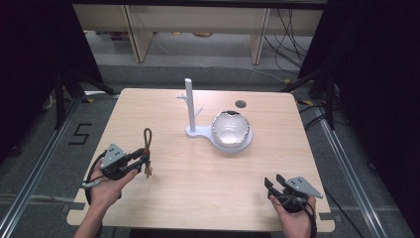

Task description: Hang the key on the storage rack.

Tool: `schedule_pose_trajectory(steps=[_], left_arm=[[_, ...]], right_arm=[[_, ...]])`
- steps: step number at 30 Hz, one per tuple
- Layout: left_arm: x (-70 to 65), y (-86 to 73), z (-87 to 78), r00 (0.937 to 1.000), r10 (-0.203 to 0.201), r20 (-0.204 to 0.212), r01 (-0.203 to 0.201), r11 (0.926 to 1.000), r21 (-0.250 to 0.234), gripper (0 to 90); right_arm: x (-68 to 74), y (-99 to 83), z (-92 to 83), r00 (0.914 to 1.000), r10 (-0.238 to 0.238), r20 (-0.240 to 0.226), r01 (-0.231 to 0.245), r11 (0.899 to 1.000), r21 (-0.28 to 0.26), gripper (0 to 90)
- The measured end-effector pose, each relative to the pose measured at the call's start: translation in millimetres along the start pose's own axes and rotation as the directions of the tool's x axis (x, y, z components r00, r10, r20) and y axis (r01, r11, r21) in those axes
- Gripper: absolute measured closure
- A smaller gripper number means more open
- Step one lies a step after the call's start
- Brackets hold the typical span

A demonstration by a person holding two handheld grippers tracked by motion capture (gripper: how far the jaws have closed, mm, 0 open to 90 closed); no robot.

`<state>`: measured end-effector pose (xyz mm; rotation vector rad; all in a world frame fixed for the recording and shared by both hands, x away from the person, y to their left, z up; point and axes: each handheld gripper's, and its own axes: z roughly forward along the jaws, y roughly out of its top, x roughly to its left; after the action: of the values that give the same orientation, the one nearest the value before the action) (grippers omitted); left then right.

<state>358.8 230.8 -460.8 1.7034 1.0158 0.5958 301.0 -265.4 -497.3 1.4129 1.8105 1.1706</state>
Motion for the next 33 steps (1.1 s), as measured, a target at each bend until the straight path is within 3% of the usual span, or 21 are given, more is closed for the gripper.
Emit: schedule_pose_trajectory(steps=[2,11,12,14,15,17,21,24,26,27,33], left_arm=[[-0.4,2.3,1.9,0.9999,-0.011,0.011,0.011,0.9999,-0.005,67.5],[-1.3,5.4,5.7,1.0000,-0.006,0.000,0.006,1.0000,-0.005,67.4],[-1.1,5.4,7.0,1.0000,-0.007,0.006,0.007,0.9999,-0.009,67.4],[-1.6,6.2,7.2,1.0000,-0.009,-0.003,0.009,0.9999,-0.007,67.4],[-1.5,6.8,7.7,1.0000,-0.009,-0.001,0.009,0.9999,-0.006,67.4],[-2.1,8.4,9.5,0.9999,-0.015,0.005,0.015,0.9997,-0.018,67.4],[-2.7,10.5,10.6,0.9999,-0.015,0.001,0.015,0.9997,-0.021,67.4],[-3.0,12.9,12.6,0.9999,-0.014,0.003,0.014,0.9997,-0.018,67.4],[-3.5,14.5,15.1,0.9998,-0.019,0.006,0.019,0.9993,-0.034,67.4],[-3.2,15.4,15.5,0.9999,-0.014,0.009,0.014,0.9994,-0.033,67.4],[-4.3,17.0,19.7,0.9998,-0.019,0.000,0.019,0.9993,-0.032,67.4]], right_arm=[[0.8,0.4,-1.3,0.9997,0.014,-0.020,-0.014,1.000,0.006,52.5],[2.5,0.1,-1.6,0.9999,-0.010,-0.001,0.010,1.000,0.021,51.7],[4.6,0.2,-1.8,0.9999,0.015,0.002,-0.015,1.000,0.025,51.6],[4.7,0.3,-2.2,0.9999,0.015,-0.001,-0.015,1.000,0.028,51.5],[7.2,0.7,-3.9,0.9989,0.046,-0.006,-0.046,0.998,0.040,51.4],[7.4,0.9,-3.9,0.9988,0.049,-0.005,-0.049,0.998,0.040,51.3],[7.4,0.5,-3.6,0.9988,0.048,-0.004,-0.048,0.998,0.041,51.3],[5.8,0.3,-2.3,0.9998,0.021,0.002,-0.021,0.999,0.027,51.2],[7.5,0.8,-3.8,0.9987,0.051,-0.005,-0.050,0.998,0.037,51.0],[3.6,0.8,-1.6,0.9997,0.012,-0.019,-0.011,1.000,0.015,50.8],[3.6,1.0,-1.7,0.9995,0.013,-0.027,-0.013,1.000,0.014,50.3]])
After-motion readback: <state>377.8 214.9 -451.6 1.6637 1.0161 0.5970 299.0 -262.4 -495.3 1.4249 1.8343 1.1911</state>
